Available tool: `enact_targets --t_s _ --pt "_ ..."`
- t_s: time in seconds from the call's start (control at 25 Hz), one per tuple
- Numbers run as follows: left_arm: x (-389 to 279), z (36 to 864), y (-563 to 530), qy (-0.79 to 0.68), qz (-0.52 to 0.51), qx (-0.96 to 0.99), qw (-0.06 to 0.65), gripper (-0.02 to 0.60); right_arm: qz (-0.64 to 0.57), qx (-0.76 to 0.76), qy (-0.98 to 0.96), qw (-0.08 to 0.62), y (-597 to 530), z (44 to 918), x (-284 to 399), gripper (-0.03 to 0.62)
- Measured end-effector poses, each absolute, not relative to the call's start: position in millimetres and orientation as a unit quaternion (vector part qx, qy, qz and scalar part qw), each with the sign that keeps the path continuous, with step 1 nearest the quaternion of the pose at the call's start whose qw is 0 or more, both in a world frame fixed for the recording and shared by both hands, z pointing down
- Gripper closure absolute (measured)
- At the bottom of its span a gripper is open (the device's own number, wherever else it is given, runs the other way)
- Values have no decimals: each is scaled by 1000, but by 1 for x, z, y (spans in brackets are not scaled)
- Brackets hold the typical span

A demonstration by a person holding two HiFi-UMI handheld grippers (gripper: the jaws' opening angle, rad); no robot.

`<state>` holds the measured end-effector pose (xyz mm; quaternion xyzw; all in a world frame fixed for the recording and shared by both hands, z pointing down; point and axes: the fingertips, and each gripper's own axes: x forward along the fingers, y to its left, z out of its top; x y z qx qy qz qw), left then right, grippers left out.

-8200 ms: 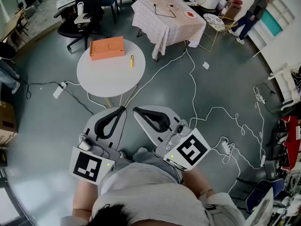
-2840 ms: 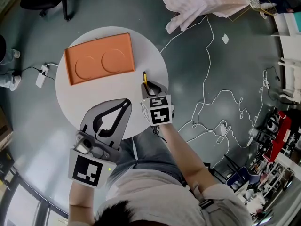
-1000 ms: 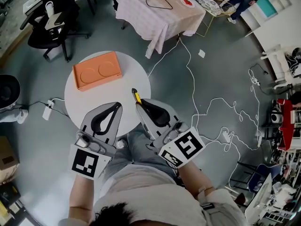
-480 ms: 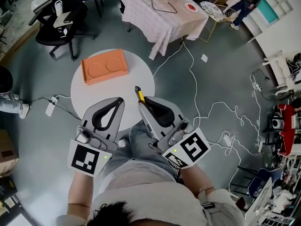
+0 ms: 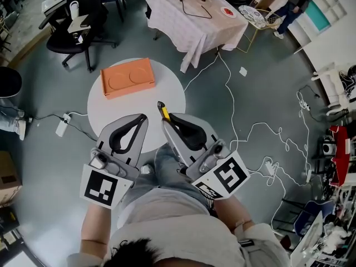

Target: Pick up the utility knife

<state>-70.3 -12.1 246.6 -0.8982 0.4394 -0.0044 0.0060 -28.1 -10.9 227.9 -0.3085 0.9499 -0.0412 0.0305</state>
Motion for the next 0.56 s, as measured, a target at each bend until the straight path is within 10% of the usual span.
enact_targets --t_s 0.56 --pt "-63 245 5 435 2 -900 11 569 -28 -310 950 36 10 221 -25 556"
